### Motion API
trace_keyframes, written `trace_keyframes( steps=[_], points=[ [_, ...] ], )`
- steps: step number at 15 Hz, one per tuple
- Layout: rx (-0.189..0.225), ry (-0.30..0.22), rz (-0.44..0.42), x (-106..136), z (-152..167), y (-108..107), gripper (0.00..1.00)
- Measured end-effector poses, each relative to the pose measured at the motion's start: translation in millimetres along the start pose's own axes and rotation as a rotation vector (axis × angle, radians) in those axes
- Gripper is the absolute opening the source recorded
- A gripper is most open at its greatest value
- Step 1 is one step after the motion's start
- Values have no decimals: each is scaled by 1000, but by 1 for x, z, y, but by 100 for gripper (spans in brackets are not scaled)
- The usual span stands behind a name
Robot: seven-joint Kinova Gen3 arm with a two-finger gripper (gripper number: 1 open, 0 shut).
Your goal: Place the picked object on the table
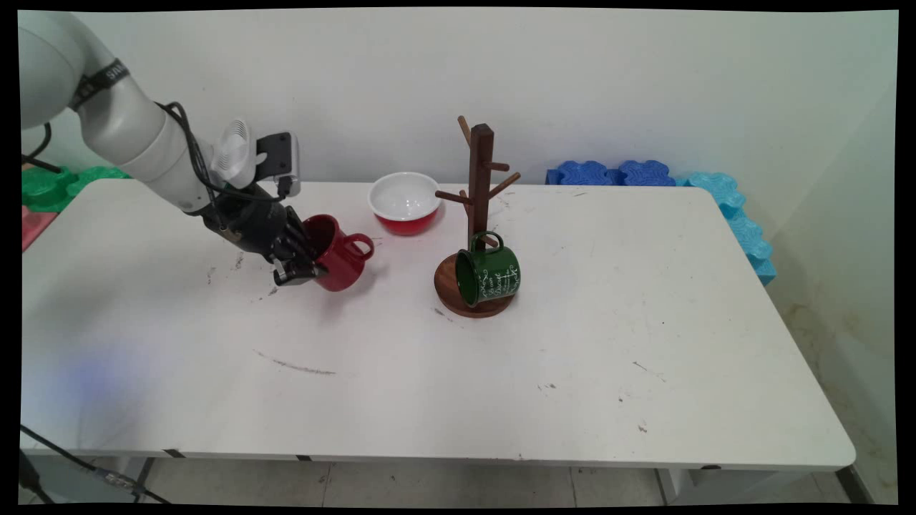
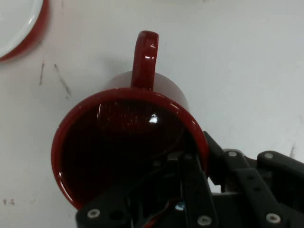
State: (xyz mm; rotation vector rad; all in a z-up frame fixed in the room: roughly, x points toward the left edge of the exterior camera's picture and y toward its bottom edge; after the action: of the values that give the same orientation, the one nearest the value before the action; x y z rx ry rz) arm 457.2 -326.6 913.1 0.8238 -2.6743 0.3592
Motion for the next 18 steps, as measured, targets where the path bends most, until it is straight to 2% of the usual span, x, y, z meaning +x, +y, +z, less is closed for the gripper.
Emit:
trace_keyframes(
  steps=[7,16,17,18],
  points=[
    [-25,-36,35,-4,20,-14,0],
    [-49,-64,59,-7,37,-21,0],
    [-51,-66,61,-8,38,-21,100],
    [-53,-68,63,-8,39,-22,100]
  ],
)
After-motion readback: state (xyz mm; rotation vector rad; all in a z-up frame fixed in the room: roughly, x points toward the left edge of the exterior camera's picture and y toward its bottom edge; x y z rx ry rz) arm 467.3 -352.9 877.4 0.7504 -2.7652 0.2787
